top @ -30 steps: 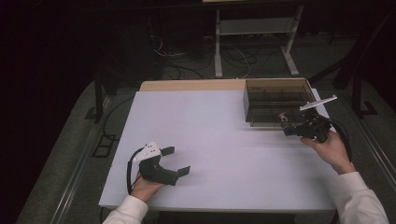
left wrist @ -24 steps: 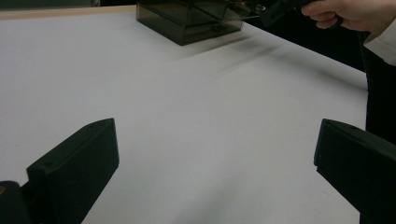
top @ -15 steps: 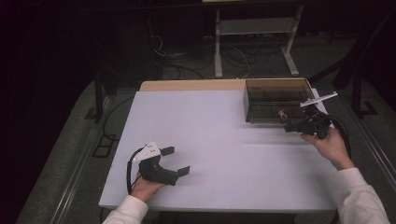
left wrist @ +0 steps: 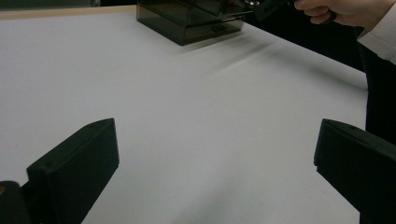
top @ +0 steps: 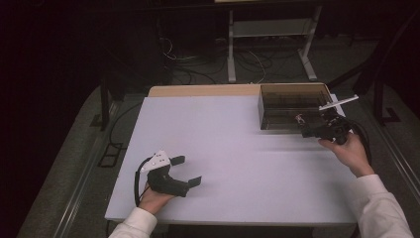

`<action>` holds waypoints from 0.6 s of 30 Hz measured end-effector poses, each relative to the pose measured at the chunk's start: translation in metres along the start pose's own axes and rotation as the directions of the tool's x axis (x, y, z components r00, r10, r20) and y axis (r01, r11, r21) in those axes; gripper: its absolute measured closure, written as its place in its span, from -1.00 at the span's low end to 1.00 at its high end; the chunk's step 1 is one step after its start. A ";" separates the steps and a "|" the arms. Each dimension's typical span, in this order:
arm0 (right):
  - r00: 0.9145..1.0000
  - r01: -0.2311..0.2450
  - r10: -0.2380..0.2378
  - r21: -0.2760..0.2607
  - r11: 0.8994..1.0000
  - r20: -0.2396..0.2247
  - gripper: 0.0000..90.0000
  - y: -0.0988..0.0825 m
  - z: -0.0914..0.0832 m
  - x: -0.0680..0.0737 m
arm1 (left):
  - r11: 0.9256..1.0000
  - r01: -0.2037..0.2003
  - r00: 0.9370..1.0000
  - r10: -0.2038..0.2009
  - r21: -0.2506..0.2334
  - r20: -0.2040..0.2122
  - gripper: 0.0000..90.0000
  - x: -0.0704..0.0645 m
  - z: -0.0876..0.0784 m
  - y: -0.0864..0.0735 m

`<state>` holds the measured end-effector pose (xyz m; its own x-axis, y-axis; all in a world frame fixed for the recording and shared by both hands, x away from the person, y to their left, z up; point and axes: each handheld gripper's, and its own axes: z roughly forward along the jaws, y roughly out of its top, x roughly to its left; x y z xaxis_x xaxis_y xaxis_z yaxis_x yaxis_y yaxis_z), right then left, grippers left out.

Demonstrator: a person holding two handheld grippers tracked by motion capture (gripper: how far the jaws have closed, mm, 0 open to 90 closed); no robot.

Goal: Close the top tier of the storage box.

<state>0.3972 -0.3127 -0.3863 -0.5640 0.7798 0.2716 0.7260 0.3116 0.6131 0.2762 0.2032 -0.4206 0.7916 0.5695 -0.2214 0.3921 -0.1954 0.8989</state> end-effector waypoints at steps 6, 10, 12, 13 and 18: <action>1.000 -0.008 0.008 -0.001 1.000 0.003 0.99 0.004 0.002 -0.003 | 1.000 -0.001 1.000 0.001 0.001 0.000 -1.00 0.000 0.000 0.000; 1.000 -0.008 0.008 0.005 1.000 0.004 0.99 0.007 0.004 -0.003 | 1.000 -0.001 1.000 0.001 0.001 0.000 -1.00 0.000 0.000 0.000; 1.000 -0.010 0.010 0.006 1.000 0.004 0.99 0.008 0.004 -0.004 | 1.000 -0.002 1.000 0.002 0.000 0.000 -1.00 0.000 0.000 0.000; 1.000 -0.010 0.010 0.006 1.000 0.004 0.99 0.009 0.005 -0.004 | 1.000 -0.002 1.000 0.002 0.000 0.000 -1.00 0.000 0.000 0.000; 1.000 -0.016 0.016 0.005 1.000 0.007 0.99 0.012 0.006 -0.006 | 1.000 -0.002 1.000 0.002 -0.001 0.000 -1.00 0.000 0.000 0.000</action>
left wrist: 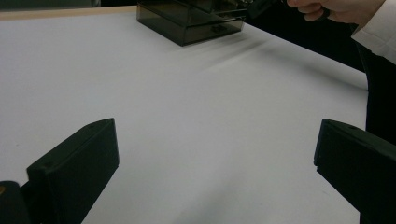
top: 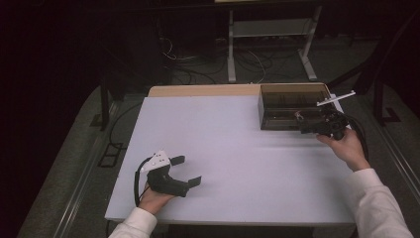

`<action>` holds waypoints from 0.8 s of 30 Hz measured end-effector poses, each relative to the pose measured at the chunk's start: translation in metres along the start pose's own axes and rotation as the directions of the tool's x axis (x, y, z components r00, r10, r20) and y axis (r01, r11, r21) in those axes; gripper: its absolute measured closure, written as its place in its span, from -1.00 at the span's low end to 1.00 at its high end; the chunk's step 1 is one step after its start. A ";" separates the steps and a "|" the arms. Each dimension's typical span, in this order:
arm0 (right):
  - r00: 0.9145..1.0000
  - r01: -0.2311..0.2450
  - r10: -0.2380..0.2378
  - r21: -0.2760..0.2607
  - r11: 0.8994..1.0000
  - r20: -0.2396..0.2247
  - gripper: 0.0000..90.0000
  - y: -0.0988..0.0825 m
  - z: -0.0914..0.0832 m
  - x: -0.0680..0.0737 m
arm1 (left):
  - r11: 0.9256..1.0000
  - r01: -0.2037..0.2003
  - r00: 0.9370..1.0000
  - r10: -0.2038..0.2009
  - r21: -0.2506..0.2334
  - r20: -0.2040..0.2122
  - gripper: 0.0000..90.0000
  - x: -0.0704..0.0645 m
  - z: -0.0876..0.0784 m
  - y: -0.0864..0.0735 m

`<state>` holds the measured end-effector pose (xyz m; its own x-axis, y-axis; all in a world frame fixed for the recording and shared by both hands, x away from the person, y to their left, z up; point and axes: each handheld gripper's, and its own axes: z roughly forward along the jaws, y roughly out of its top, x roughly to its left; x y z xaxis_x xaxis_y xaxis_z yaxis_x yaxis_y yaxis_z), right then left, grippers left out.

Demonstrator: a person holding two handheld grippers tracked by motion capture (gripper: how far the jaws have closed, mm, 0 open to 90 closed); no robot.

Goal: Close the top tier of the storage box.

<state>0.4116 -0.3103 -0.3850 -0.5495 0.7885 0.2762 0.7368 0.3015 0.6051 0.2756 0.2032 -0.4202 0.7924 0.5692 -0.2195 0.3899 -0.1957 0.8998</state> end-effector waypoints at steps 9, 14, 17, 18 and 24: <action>1.000 -0.011 0.011 0.001 1.000 0.007 0.99 0.005 0.004 -0.004 | 1.000 0.000 1.000 0.000 0.000 0.000 -1.00 0.000 0.000 0.000; 1.000 -0.024 0.024 -0.003 1.000 0.010 0.99 0.007 0.005 -0.007 | 1.000 -0.001 1.000 0.001 0.000 0.000 -1.00 0.000 0.000 0.000; 0.999 -0.036 0.036 -0.011 0.999 0.008 0.99 0.007 0.005 -0.009 | 1.000 -0.001 1.000 0.001 0.000 0.000 -1.00 0.000 0.000 0.000; 0.999 -0.039 0.039 -0.013 0.999 0.007 0.99 0.008 0.006 -0.010 | 1.000 -0.001 1.000 0.001 0.000 0.000 -1.00 0.000 0.000 0.000; 0.998 -0.057 0.057 -0.028 0.998 0.008 0.99 0.010 0.007 -0.013 | 1.000 -0.001 1.000 0.001 -0.001 0.000 -1.00 0.000 0.000 0.000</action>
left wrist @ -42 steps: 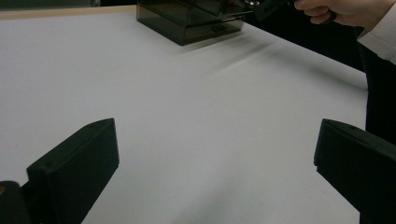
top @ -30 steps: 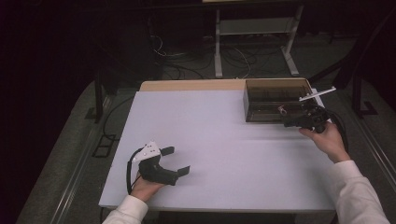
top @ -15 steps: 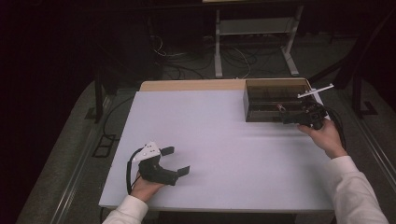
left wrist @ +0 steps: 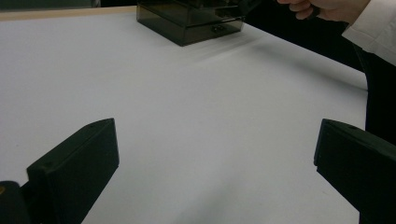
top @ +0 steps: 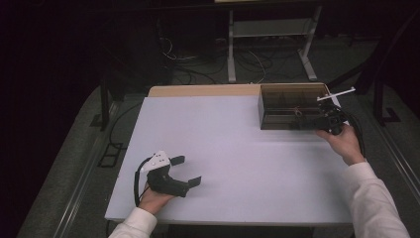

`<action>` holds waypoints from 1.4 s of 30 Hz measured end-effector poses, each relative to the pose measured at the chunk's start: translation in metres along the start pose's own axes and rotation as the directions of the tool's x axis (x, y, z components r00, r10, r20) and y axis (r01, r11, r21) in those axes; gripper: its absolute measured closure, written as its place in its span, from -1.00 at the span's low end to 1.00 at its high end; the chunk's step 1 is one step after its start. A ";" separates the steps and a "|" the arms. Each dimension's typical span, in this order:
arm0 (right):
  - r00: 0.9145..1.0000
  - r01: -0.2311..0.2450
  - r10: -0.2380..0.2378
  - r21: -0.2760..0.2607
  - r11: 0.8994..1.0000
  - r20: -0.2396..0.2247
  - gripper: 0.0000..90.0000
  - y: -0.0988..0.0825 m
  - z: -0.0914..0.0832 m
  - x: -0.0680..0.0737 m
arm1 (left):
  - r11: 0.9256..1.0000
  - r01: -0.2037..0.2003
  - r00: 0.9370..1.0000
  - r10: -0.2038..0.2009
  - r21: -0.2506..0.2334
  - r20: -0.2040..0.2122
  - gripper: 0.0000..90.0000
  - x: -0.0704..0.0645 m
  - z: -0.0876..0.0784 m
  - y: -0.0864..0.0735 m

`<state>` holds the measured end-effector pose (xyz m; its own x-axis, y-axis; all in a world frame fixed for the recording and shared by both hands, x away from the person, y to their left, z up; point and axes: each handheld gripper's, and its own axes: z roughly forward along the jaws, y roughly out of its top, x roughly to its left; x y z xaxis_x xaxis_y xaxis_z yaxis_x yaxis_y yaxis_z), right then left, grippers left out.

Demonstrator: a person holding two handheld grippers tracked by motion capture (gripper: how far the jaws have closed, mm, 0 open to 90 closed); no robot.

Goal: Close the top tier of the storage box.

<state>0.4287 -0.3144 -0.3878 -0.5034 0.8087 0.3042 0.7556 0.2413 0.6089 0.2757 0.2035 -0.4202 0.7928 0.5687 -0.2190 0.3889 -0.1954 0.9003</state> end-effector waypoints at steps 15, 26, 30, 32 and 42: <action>0.999 -0.036 0.036 -0.017 0.999 -0.001 0.99 0.005 0.004 -0.005 | 1.000 0.000 1.000 0.000 0.000 0.000 -1.00 0.000 0.000 0.000; 0.999 -0.044 0.044 -0.021 0.999 -0.001 0.99 0.007 0.006 -0.006 | 1.000 0.000 1.000 0.000 0.000 0.000 -1.00 0.000 0.000 0.000; 0.999 -0.048 0.048 -0.025 0.999 0.000 0.99 0.008 0.007 -0.007 | 1.000 -0.001 1.000 0.001 0.000 0.000 -1.00 0.000 0.000 0.000; 0.999 -0.051 0.051 -0.026 0.998 -0.001 0.99 0.008 0.007 -0.007 | 1.000 0.000 1.000 0.000 0.000 0.000 -1.00 0.000 0.000 0.000; 0.998 -0.057 0.057 -0.024 0.998 0.005 0.99 0.011 0.008 -0.008 | 1.000 0.000 1.000 0.000 0.000 0.000 -1.00 0.000 0.000 0.000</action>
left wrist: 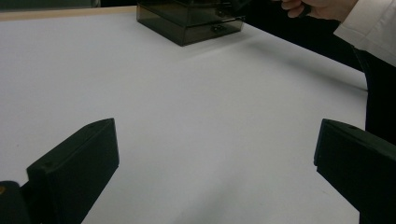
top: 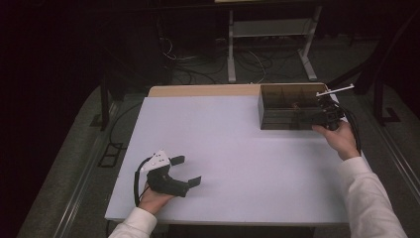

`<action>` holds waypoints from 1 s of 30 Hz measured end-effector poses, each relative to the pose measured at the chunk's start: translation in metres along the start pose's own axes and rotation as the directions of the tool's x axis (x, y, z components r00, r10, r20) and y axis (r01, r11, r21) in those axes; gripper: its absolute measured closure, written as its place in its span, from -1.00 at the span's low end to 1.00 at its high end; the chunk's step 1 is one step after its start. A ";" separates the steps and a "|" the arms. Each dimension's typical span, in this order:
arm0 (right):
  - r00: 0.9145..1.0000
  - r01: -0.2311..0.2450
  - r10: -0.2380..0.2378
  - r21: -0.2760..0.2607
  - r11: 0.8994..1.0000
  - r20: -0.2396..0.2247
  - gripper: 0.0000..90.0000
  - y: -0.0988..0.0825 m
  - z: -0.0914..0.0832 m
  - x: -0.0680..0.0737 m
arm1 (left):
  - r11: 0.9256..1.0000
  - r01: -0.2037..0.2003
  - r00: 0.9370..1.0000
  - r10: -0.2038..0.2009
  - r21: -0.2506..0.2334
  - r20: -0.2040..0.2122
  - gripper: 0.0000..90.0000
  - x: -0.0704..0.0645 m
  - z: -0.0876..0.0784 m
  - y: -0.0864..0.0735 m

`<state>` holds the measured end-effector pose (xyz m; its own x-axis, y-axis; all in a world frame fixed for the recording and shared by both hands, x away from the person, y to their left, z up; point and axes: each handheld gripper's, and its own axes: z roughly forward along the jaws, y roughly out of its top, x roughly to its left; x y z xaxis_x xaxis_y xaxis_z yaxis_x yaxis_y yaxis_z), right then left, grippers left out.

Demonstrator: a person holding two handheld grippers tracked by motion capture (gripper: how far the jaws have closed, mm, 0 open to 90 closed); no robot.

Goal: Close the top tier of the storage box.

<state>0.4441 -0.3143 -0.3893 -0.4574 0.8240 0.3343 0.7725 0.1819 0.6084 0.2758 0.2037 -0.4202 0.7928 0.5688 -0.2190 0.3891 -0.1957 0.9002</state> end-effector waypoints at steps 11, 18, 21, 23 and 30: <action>0.999 0.002 -0.002 -0.003 1.000 -0.034 0.89 -0.003 -0.003 0.005 | 1.000 -0.001 1.000 0.001 -0.001 0.001 -1.00 0.000 0.000 0.000; 0.999 0.022 -0.021 0.001 1.000 -0.048 0.63 -0.007 -0.006 0.014 | 1.000 -0.003 1.000 0.003 -0.003 0.003 -1.00 -0.001 0.000 0.000; 0.998 0.047 -0.047 -0.013 0.999 -0.042 0.45 -0.009 -0.009 0.020 | 1.000 -0.004 1.000 0.004 -0.001 0.005 -1.00 -0.001 0.000 0.000; 0.997 0.063 -0.063 -0.018 0.998 -0.034 0.30 -0.011 -0.010 0.024 | 1.000 -0.005 1.000 0.005 0.000 0.006 -1.00 -0.002 0.001 0.001; 0.996 0.085 -0.086 -0.036 0.996 -0.028 -0.20 -0.020 -0.016 0.035 | 1.000 -0.003 1.000 0.003 -0.007 0.006 -1.00 -0.002 0.000 0.001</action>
<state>0.4054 -0.2977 -0.3782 -0.5344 0.7900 0.3005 0.7143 0.2321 0.6603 0.2746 0.2020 -0.4191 0.7969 0.5632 -0.2185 0.3835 -0.1922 0.9033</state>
